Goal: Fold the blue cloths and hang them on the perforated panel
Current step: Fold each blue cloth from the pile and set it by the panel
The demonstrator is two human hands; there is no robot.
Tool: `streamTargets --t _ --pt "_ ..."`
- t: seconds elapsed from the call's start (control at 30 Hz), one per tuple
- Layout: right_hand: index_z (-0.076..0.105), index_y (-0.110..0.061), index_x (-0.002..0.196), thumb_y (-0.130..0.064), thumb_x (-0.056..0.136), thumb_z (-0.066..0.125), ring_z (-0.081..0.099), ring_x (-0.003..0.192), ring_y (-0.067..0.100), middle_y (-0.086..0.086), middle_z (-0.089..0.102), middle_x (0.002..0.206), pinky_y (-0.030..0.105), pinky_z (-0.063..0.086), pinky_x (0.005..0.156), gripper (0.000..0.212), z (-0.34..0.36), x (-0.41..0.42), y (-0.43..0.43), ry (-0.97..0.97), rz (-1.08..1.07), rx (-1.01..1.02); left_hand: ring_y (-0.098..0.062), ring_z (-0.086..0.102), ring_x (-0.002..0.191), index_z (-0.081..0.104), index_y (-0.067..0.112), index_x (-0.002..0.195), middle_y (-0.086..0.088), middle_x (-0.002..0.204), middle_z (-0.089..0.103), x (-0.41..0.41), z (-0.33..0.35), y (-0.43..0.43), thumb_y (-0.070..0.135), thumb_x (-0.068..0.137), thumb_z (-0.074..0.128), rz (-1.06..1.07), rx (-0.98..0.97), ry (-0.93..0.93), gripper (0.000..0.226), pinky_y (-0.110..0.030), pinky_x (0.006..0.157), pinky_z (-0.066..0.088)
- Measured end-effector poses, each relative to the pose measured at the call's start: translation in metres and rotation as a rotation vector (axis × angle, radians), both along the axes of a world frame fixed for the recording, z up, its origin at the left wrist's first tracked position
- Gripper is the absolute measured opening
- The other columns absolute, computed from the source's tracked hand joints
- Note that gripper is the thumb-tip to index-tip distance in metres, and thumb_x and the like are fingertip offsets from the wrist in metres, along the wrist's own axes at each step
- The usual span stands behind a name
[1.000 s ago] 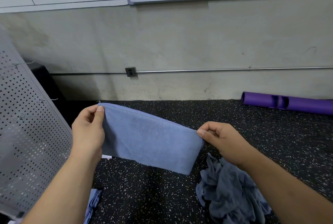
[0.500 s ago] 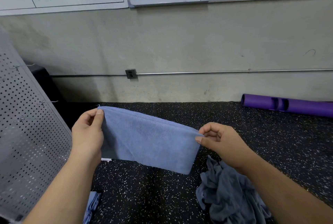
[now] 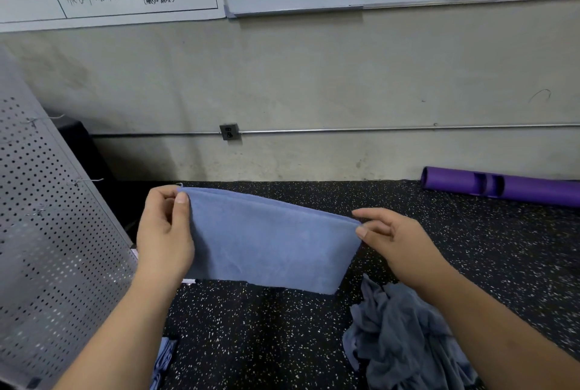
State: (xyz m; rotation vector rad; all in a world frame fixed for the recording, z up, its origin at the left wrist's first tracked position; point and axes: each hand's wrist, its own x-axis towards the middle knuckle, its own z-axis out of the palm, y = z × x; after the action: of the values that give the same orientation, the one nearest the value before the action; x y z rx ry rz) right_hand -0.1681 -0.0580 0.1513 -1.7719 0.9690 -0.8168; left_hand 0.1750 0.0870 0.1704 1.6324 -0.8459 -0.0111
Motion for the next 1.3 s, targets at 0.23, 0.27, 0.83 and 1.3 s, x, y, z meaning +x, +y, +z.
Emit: streamTargets --t 0.23,0.27,0.83,1.3 --pt "0.076 -0.026 0.114 -0.014 0.108 0.061 0.068 0.073 -0.001 -0.014 0.078 0.090 0.025 0.054 0.072 0.020 0.001 -0.004 -0.009 -0.123 -0.232 -0.090 0.005 0.060 0.079 0.061 0.024 0.110 0.006 0.094 0.069 -0.019 0.006 -0.008 0.029 0.110 0.055 -0.078 -0.022 -0.011 0.008 -0.030 0.075 0.047" --pt "0.075 -0.032 0.114 -0.016 0.108 0.060 0.064 0.067 0.001 -0.014 0.077 0.087 0.027 0.051 0.067 0.023 -0.001 -0.005 -0.010 -0.060 -0.241 -0.144 0.001 0.059 0.078 0.062 0.025 0.108 0.001 0.093 0.070 -0.020 0.005 -0.009 0.029 0.110 0.056 -0.103 -0.036 0.031 0.008 -0.033 0.076 0.048" --pt "0.078 -0.025 0.118 -0.012 0.091 0.083 0.076 0.085 0.010 -0.001 0.081 0.087 0.033 0.058 0.092 0.031 0.007 -0.017 -0.009 -0.128 -0.062 0.124 -0.001 0.054 0.075 0.066 0.021 0.099 0.008 0.088 0.065 -0.026 -0.005 -0.016 0.032 0.110 0.058 -0.122 0.007 0.263 0.017 -0.027 0.074 0.045" --pt "0.077 -0.022 0.120 -0.005 0.096 0.076 0.078 0.101 0.026 0.010 0.082 0.099 0.037 0.058 0.095 0.030 0.011 -0.022 -0.013 -0.232 -0.074 0.100 -0.006 0.050 0.074 0.068 0.027 0.101 0.005 0.087 0.064 -0.020 -0.012 -0.016 0.027 0.108 0.061 -0.113 -0.003 0.232 0.010 -0.034 0.071 0.040"
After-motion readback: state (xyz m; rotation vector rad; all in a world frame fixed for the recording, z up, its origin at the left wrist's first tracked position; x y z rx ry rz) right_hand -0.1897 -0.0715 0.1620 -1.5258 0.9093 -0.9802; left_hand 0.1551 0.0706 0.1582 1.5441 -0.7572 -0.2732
